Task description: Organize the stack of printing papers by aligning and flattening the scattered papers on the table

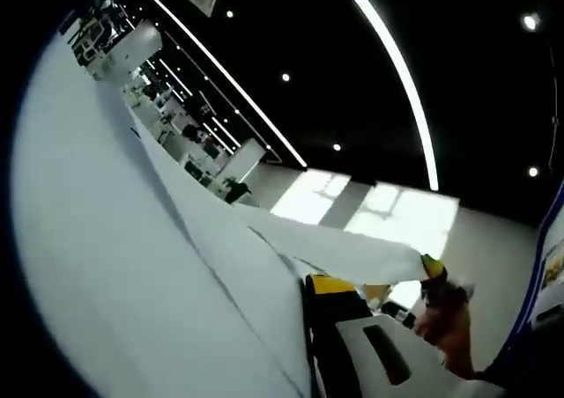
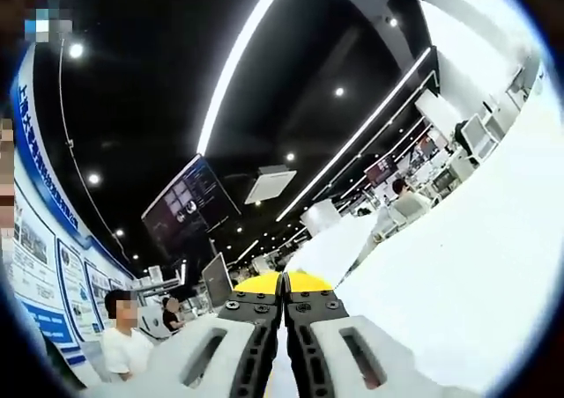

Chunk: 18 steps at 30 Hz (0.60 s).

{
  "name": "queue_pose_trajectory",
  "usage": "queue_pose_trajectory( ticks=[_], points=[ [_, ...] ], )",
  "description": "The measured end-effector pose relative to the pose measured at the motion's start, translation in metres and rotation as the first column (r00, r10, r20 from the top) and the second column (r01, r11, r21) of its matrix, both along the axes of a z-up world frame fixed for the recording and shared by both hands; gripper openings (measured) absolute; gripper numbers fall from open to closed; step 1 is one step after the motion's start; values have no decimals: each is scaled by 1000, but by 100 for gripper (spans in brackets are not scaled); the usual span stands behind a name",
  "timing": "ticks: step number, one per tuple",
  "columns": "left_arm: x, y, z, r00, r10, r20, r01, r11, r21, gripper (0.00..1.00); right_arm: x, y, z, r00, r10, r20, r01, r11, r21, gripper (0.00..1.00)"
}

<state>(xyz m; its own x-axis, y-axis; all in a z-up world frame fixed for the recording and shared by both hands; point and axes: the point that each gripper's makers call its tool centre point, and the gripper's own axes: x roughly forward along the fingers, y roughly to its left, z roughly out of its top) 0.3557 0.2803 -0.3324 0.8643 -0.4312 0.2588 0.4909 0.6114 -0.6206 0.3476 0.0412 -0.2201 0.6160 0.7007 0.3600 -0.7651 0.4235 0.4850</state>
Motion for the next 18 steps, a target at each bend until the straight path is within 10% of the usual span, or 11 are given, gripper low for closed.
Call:
queue_pose_trajectory(
  ticks=[18],
  points=[
    [2, 2, -1, 1000, 1, -3, -1, 1000, 0, 8, -3, 3, -18, 997, -59, 49, 58, 998, 14, 0]
  ],
)
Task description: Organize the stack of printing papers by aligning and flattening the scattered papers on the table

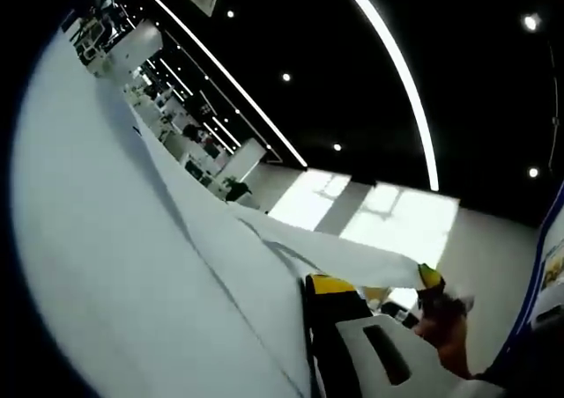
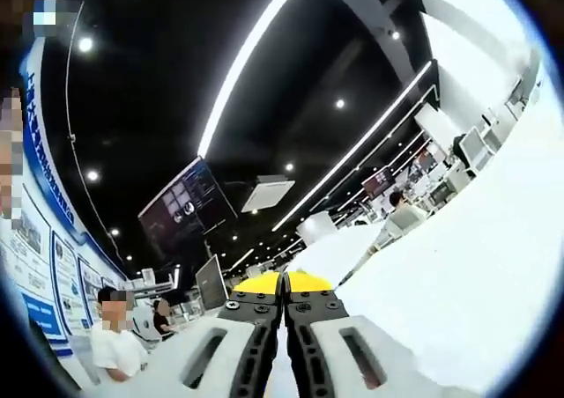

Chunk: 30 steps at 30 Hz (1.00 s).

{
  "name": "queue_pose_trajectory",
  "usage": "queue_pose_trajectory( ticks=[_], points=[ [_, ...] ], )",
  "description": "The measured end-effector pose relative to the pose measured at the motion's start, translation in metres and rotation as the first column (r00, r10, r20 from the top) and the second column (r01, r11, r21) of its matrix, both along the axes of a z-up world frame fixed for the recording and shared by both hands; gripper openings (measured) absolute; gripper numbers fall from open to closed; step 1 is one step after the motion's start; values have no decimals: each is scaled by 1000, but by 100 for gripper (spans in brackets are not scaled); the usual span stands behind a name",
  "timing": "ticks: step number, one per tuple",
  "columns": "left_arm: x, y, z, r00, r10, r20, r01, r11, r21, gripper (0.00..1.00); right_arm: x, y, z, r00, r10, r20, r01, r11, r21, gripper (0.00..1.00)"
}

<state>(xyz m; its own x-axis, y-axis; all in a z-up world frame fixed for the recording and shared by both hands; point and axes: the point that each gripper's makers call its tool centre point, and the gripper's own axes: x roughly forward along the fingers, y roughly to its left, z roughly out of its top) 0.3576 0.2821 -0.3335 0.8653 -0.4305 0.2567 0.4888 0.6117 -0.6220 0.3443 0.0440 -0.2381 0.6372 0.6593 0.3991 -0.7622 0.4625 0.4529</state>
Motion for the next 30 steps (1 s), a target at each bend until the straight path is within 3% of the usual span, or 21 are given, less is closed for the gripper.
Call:
queue_pose_trajectory(
  ticks=[10, 17, 30],
  points=[
    [-1, -1, 1, 1000, -2, 0, 2, 1000, -3, 8, 3, 10, -14, 1000, -16, 12, 16, 1000, -20, 0],
    [-1, -1, 1, 1000, -3, 1, 3, 1000, -3, 8, 2, 14, -14, 991, -95, 90, 100, 994, -49, 0],
    [-4, -4, 3, 1000, -7, 5, 7, 1000, -6, 9, 19, 30, -31, 992, -118, 34, 120, 991, -60, 0]
  ],
)
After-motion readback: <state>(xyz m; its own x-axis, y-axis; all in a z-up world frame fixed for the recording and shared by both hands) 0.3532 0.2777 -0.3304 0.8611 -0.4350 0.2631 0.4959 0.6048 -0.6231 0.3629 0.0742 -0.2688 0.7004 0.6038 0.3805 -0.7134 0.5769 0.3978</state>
